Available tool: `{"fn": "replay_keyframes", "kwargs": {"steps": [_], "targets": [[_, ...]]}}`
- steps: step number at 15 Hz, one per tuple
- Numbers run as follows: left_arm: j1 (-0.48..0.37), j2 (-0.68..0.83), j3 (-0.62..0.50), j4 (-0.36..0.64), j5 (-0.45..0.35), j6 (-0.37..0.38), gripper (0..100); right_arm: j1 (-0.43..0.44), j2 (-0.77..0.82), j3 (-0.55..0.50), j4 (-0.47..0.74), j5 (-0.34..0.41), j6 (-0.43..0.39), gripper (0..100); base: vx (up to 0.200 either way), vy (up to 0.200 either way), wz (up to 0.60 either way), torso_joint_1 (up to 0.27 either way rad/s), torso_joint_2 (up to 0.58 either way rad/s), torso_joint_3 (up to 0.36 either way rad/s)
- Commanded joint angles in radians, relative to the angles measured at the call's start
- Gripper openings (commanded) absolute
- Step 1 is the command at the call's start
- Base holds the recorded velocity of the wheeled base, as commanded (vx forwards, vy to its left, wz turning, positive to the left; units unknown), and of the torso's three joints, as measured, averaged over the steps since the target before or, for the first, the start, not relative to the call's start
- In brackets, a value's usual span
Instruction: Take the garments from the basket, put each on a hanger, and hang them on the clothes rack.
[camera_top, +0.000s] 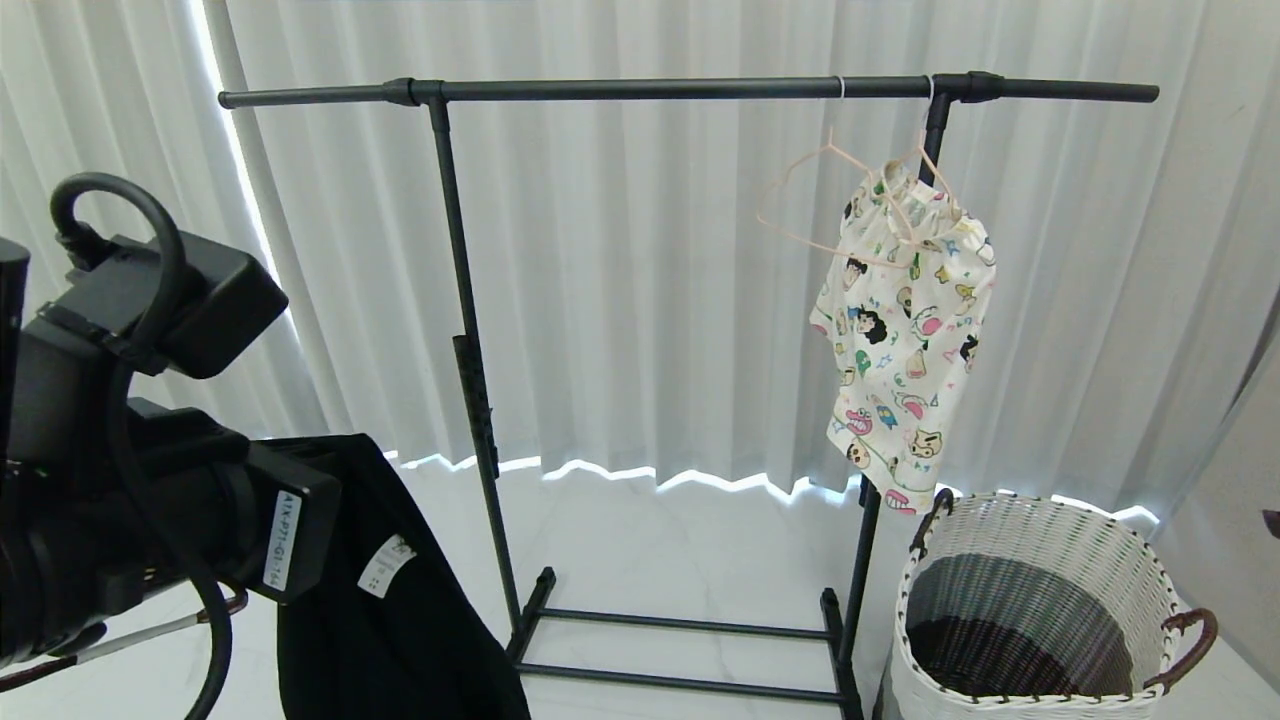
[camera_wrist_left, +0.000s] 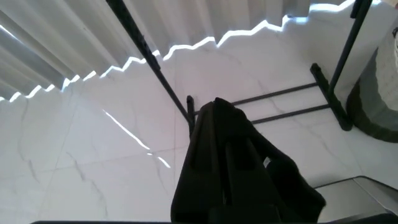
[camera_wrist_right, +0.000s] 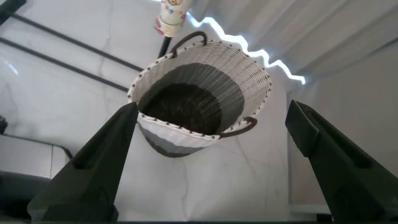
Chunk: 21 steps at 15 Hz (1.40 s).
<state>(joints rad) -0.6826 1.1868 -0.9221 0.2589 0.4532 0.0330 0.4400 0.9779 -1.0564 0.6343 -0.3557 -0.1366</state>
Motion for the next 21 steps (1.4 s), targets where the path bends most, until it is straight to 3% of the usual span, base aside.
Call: {"fn": "replay_keyframes", "kwargs": {"steps": [1,7,10,12,21], "targets": [[0.006,-0.019,0.02,-0.001,-0.001,-0.002,0,-0.017,-0.038,0.065,-0.041,0.004,0.0,100,0.0,0.0,0.0,0.0,0.0,0.0],[0.006,-0.032,0.042,-0.006,0.004,-0.004,0,-0.061,-0.024,0.082,-0.127,0.104,0.003,100,0.0,0.0,0.0,0.038,-0.15,-0.119],[0.008,-0.032,0.046,-0.05,0.004,-0.001,0,-0.089,0.005,0.075,-0.154,0.15,0.054,100,0.0,0.0,0.0,0.178,-0.48,-0.286],[0.026,-0.032,0.049,-0.072,0.005,0.001,0,-0.089,0.028,0.078,-0.194,0.152,0.094,100,0.0,0.0,0.0,0.183,-0.45,-0.278],[0.054,-0.033,0.055,-0.09,0.005,0.027,0,-0.089,0.102,0.075,-0.324,0.153,0.094,100,0.0,0.0,0.0,0.204,-0.47,-0.28]]}}
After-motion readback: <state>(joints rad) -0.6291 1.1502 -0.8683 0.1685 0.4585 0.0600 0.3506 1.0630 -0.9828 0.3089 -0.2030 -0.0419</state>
